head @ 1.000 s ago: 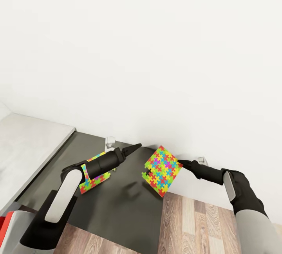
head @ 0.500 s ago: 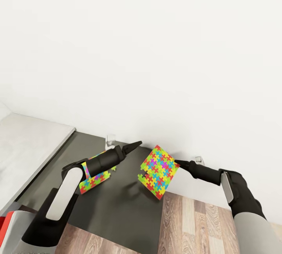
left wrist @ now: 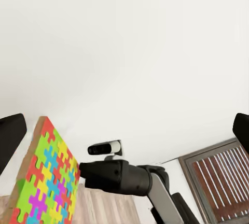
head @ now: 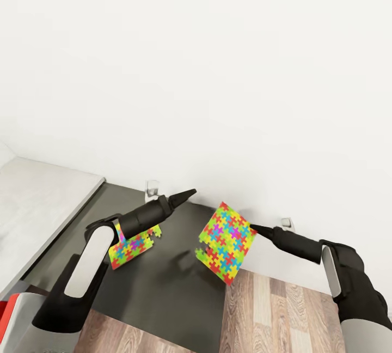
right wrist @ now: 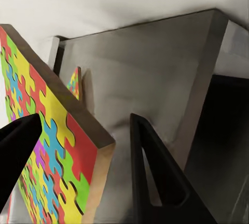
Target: Put all the toys in the child's room - the three board games (two on the bed and one on the table), the two jigsaw puzzles on the table, and the tennis ball on the table - inside the toy box on the table in the child's room.
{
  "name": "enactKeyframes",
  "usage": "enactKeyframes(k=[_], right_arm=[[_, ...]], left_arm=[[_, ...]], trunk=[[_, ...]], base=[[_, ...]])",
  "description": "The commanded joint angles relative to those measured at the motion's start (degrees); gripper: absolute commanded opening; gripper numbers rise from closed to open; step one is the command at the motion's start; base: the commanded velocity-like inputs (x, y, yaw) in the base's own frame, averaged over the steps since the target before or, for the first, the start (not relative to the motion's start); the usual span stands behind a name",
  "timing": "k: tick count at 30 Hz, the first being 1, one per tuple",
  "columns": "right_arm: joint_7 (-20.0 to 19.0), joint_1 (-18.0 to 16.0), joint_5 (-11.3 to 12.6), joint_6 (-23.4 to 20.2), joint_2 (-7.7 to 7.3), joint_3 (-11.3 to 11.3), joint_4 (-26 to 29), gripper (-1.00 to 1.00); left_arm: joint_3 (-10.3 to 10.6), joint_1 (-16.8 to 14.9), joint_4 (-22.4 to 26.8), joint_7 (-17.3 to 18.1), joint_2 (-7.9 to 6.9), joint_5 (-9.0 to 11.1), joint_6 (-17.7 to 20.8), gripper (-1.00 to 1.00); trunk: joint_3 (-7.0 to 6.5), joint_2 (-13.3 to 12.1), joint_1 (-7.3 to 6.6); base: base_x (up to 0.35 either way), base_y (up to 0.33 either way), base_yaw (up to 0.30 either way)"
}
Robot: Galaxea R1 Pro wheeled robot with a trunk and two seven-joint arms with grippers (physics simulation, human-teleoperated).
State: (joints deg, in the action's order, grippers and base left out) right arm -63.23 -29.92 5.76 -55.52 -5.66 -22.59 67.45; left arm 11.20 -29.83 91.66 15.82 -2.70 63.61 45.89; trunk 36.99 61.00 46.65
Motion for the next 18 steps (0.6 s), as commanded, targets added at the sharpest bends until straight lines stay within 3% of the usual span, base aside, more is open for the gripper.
enactKeyframes(k=[1,8,18], right_arm=[[-0.23,0.71,0.13,-1.18,-0.05,-0.01,1.75,-1.00],[-0.53,2.62,-0.17,-4.04,-0.13,0.06,7.28,-1.00],[-0.55,3.36,-0.59,-4.48,-0.25,0.04,9.48,-1.00]], left_arm=[[0.01,-0.17,-0.07,0.13,0.05,-0.02,0.15,1.00],[-0.02,-0.50,-0.17,0.11,0.03,0.12,0.16,1.00],[0.08,-0.63,-0.25,0.04,0.37,-0.18,0.15,1.00]], trunk=[[0.04,0.03,0.00],[-1.03,-2.38,-1.31],[-3.07,-6.39,-3.51]], base=[[0.000,0.000,0.000],[0.000,0.000,0.000],[0.000,0.000,0.000]])
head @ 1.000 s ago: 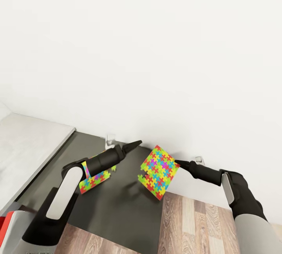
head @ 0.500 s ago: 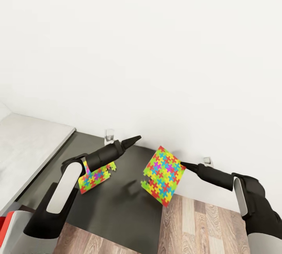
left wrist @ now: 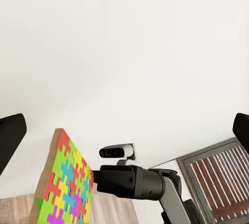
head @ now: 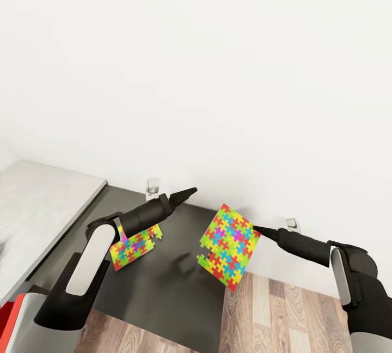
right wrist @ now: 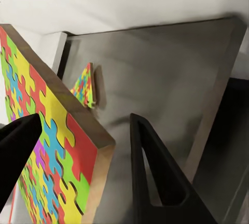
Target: Put all the toys in the child's room - the three board games (two on the bed and one on the table), the two jigsaw puzzles on the table, and the tennis ball on the table - inside the toy box on the table in the child's room.
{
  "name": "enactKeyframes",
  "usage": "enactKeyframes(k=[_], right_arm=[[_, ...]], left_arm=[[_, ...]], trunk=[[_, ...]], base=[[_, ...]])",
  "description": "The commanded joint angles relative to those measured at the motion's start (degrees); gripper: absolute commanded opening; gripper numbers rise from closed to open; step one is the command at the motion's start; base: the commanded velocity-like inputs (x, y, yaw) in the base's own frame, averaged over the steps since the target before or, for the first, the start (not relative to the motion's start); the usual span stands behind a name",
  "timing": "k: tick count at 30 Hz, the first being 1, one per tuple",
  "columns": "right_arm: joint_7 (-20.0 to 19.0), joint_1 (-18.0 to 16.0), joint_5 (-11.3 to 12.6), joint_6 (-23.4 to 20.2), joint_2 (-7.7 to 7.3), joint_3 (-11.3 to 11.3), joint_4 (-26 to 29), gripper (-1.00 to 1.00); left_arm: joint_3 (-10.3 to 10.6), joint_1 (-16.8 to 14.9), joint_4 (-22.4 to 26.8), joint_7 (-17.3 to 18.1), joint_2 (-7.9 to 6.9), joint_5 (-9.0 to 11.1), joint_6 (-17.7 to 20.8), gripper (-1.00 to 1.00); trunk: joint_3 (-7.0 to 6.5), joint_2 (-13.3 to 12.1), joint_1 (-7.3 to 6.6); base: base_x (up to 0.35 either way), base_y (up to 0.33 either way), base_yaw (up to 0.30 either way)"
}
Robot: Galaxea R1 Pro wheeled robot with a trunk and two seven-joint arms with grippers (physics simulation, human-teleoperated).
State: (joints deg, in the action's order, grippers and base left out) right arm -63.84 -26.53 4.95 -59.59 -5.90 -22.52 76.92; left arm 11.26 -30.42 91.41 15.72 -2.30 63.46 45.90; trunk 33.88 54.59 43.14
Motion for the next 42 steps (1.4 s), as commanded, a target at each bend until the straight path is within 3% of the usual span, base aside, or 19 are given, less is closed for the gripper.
enactKeyframes(k=[1,42], right_arm=[[0.10,-0.01,0.12,-0.41,-0.02,-0.04,0.12,-1.00],[2.05,0.08,-0.64,-0.41,0.01,0.10,0.60,-1.00]], left_arm=[[0.05,-0.05,-0.02,0.13,0.00,-0.10,0.14,1.00],[0.48,-0.07,-0.26,-0.13,0.16,-0.57,0.07,1.00]], trunk=[[-0.20,-0.38,-0.22],[-11.31,-16.83,-9.23]], base=[[0.000,0.000,0.000],[0.000,0.000,0.000]])
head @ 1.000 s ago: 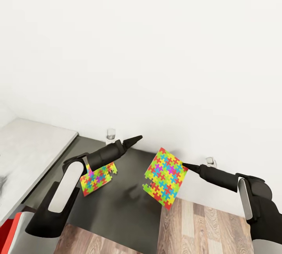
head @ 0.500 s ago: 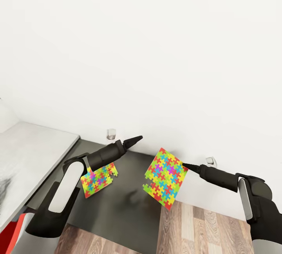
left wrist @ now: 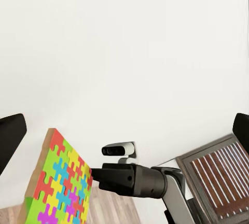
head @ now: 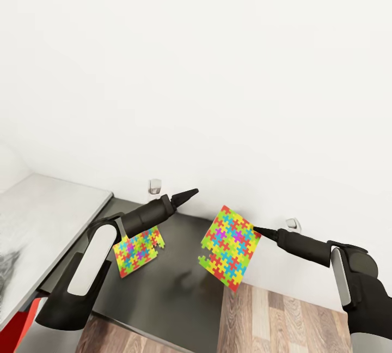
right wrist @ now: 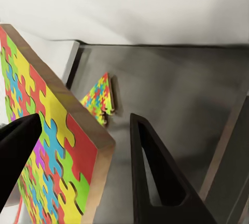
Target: Put all the toys in the child's room - the three board games (two on the bed and one on the table), the two jigsaw puzzles on the table, and the tennis ball on the table - inside the toy box on the table in the child's room.
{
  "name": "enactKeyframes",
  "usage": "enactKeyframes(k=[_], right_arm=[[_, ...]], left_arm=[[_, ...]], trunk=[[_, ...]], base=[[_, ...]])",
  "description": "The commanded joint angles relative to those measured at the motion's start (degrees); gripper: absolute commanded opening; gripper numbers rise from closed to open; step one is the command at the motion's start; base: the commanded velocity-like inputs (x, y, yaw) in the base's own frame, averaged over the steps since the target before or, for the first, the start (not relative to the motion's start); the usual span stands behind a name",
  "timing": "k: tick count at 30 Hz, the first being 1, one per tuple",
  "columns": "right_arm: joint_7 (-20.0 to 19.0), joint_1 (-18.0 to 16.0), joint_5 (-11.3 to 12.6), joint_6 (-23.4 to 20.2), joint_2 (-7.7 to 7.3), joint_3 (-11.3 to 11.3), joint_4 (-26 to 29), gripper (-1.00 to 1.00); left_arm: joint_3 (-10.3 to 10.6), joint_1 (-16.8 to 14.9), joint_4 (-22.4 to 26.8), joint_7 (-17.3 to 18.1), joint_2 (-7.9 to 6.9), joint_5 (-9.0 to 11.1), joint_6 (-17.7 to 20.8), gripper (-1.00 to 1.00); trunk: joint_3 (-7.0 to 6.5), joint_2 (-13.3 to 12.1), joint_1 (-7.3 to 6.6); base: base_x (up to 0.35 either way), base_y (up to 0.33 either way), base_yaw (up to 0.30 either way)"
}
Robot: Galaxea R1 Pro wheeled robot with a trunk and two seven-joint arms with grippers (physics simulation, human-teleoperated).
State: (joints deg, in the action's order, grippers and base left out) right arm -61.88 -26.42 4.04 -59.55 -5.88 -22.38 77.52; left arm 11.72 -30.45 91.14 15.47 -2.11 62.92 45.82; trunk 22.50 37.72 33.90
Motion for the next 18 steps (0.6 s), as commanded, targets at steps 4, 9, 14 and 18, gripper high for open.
enactKeyframes(k=[4,9,14,18], right_arm=[[0.09,-0.04,0.27,-0.45,0.00,-0.03,0.00,-1.00],[0.09,-0.04,0.27,-0.45,0.00,-0.03,0.00,-1.00],[0.09,-0.04,0.27,-0.45,-0.02,-0.03,0.00,-1.00],[0.09,-0.04,0.27,-0.45,-0.01,-0.03,0.00,-1.00]], left_arm=[[0.04,-0.05,0.00,0.15,-0.04,-0.02,0.14,1.00],[0.05,-0.05,0.00,0.17,-0.01,0.00,0.14,1.00],[0.06,-0.05,0.00,0.16,-0.01,0.00,0.14,1.00],[0.10,-0.05,0.00,0.11,0.00,-0.03,0.14,1.00]], trunk=[[-1.04,-1.56,-0.87],[-2.41,-3.57,-1.97],[-3.79,-5.57,-3.06],[-4.88,-7.18,-3.94]], base=[[0.000,0.000,0.000],[0.000,0.000,0.000],[0.000,0.000,0.000],[0.000,0.000,0.000]])
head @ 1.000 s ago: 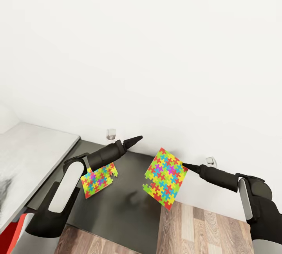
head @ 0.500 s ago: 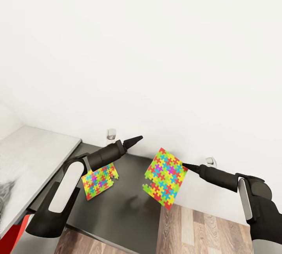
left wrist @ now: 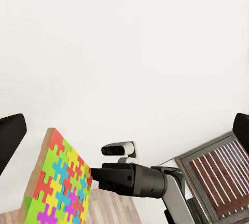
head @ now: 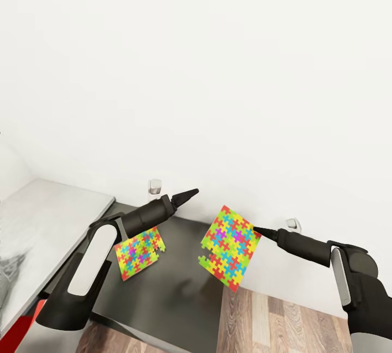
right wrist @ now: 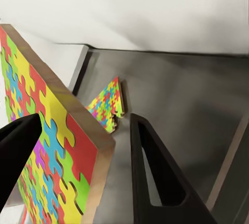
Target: Put all the toys in the child's room - the three board games (two on the bed and one on the table), the two jigsaw puzzles on the table, and the tennis ball on the table - inside the toy box on the table in the child's room.
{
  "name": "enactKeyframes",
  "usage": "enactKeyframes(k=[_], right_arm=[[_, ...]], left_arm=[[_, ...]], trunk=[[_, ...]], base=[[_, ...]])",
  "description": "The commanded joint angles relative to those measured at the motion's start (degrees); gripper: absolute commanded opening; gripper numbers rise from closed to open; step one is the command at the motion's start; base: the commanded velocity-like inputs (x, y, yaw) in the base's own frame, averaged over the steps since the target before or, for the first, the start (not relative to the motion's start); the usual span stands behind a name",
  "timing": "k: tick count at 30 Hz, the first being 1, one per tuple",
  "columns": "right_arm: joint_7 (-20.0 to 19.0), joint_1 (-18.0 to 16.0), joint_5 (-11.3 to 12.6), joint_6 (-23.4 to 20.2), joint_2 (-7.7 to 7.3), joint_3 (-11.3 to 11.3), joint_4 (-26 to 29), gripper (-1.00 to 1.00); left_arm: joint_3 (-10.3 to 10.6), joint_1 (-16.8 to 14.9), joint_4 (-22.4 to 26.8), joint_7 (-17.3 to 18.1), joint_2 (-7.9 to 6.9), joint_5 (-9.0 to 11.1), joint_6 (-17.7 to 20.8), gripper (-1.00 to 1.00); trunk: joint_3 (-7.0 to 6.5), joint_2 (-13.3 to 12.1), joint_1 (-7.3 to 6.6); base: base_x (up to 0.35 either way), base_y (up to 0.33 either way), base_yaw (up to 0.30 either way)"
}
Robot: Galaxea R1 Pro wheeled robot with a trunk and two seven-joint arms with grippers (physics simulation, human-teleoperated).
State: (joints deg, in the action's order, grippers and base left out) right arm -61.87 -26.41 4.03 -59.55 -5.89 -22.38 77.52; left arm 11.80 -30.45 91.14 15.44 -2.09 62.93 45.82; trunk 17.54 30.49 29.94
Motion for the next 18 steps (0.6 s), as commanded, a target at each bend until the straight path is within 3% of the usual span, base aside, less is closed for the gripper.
enactKeyframes(k=[1,18], right_arm=[[0.09,-0.04,0.27,-0.45,0.00,-0.03,0.00,-1.00],[0.14,-0.04,0.27,-0.45,0.24,-0.02,0.00,-1.00]], left_arm=[[0.03,-0.05,0.00,0.13,-0.03,-0.05,0.14,1.00],[0.10,-0.05,0.00,0.03,0.00,-0.09,0.14,1.00]], trunk=[[-0.20,-0.34,-0.20],[-4.87,-7.16,-3.94]], base=[[0.000,0.000,0.000],[0.000,0.000,0.000]])
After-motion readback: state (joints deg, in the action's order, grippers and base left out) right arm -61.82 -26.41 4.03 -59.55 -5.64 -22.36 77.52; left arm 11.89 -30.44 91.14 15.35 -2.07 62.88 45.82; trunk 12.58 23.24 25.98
